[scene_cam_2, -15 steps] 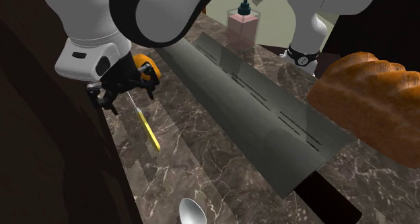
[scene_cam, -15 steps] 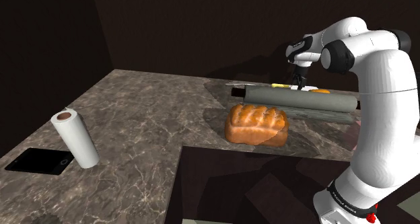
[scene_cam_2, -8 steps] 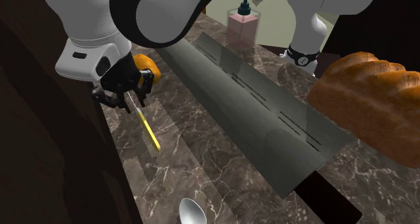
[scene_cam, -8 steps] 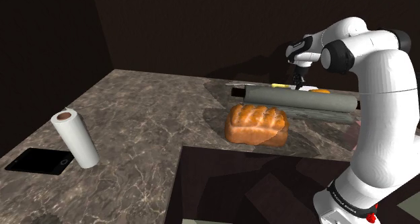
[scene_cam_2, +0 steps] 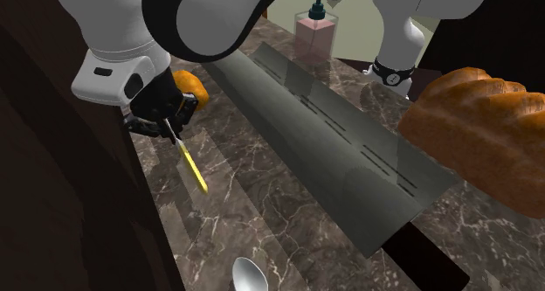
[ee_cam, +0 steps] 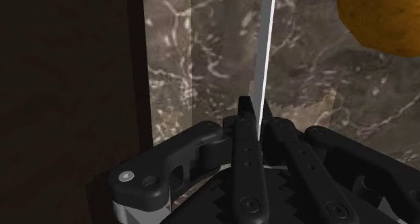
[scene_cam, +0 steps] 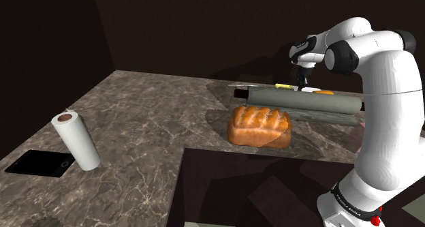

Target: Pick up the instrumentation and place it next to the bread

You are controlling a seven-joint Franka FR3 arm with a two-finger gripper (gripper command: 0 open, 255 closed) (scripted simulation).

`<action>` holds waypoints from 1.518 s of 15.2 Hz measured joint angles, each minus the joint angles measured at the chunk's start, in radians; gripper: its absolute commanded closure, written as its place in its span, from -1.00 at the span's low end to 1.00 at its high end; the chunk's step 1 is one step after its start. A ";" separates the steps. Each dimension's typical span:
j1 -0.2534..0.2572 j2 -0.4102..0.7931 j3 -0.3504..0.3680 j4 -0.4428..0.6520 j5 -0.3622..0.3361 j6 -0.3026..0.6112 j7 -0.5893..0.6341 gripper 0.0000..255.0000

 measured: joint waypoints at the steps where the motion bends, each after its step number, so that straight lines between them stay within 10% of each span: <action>1: 0.001 -0.002 -0.001 0.002 -0.001 -0.005 0.001 1.00; 23: 0.005 -0.091 -0.038 0.165 -0.055 -0.244 0.020 1.00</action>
